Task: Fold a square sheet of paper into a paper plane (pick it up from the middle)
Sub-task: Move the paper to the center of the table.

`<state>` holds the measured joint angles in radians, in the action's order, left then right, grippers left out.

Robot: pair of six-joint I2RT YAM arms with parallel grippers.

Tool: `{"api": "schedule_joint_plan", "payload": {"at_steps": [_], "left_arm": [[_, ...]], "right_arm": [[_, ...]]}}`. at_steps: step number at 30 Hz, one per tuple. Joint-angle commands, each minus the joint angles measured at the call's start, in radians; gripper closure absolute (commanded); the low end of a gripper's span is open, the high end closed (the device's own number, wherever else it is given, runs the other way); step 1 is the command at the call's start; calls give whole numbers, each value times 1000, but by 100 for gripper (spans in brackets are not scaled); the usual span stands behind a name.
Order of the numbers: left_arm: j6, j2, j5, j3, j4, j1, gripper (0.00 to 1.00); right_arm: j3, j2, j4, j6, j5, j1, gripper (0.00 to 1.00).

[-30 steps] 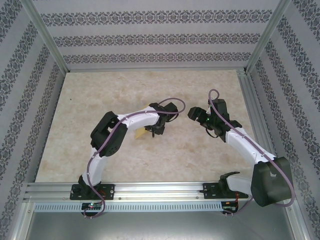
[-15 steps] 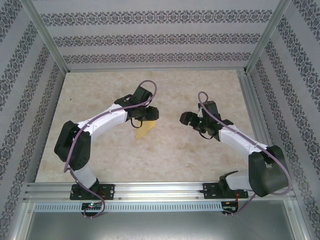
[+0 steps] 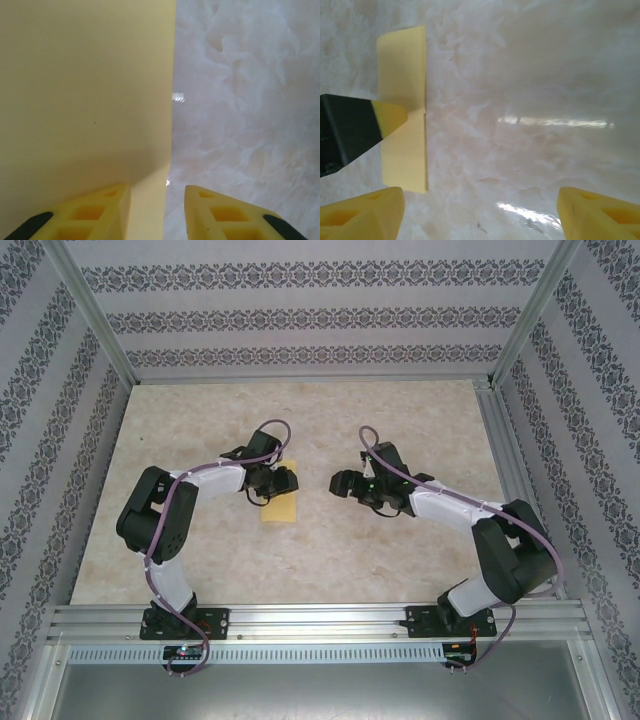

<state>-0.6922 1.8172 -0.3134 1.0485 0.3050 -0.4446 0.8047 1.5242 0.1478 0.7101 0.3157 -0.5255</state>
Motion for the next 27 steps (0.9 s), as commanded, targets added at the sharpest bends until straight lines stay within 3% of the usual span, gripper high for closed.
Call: {"api": "schedule_joint_plan", "payload": {"at_steps": [1, 5, 8, 16, 27], "left_arm": [[-40, -55, -83, -22, -114, 17, 60], [-54, -116, -107, -32, -136, 29, 49], [-61, -158, -82, -60, -131, 53, 48], [-91, -174, -67, -160, -143, 143, 59], [-122, -186, -101, -205, -187, 183, 61]], "right_arm": [[44, 36, -61, 29, 45, -39, 20], [81, 89, -76, 35, 78, -85, 20], [102, 126, -84, 52, 87, -114, 21], [155, 208, -131, 110, 133, -175, 22], [248, 355, -196, 214, 202, -225, 38]]}}
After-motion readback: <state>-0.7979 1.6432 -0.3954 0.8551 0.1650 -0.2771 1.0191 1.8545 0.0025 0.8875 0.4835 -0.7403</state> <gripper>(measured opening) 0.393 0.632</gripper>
